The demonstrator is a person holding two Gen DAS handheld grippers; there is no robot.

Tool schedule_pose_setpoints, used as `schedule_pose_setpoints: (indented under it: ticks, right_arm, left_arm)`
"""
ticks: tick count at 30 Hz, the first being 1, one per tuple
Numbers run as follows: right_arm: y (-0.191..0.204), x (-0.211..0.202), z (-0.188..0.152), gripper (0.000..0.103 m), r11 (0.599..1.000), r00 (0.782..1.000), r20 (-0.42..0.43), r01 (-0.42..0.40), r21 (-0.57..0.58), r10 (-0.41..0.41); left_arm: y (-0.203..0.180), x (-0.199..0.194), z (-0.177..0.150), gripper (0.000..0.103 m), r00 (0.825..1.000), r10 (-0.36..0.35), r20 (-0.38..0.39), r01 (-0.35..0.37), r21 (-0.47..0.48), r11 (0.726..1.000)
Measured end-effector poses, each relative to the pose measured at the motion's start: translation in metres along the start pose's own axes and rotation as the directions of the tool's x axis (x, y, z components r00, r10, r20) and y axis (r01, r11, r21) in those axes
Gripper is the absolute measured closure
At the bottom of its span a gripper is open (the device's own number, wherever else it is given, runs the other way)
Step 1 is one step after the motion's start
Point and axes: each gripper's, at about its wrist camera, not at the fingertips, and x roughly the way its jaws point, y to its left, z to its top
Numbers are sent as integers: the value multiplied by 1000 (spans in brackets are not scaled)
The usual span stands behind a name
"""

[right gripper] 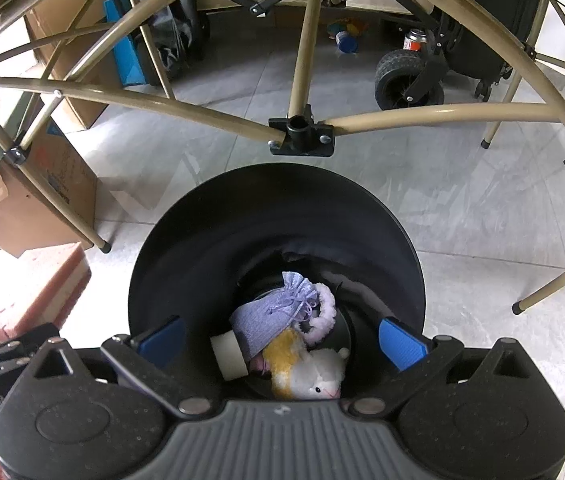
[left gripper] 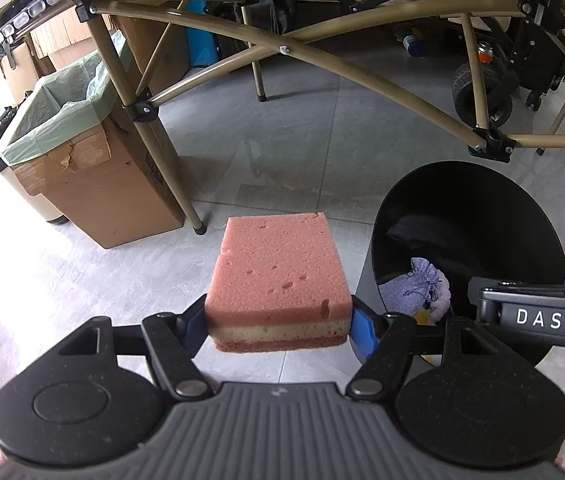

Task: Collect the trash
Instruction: 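Lower the tape roll into the bin and open the right tool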

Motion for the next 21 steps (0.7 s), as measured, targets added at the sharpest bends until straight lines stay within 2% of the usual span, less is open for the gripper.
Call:
schedule_pose_setpoints:
  ticks: [8, 21]
  right_arm:
    - [-7, -8, 0, 0, 1000, 1000, 14, -11, 8, 11]
    - [-31, -36, -1, 0, 1000, 998, 60, -5, 26, 3]
  left_arm:
    - [1, -2, 1, 32, 1000, -10, 1, 10, -2, 1000]
    - [-7, -22, 4, 33, 997, -63, 49, 64, -6, 998]
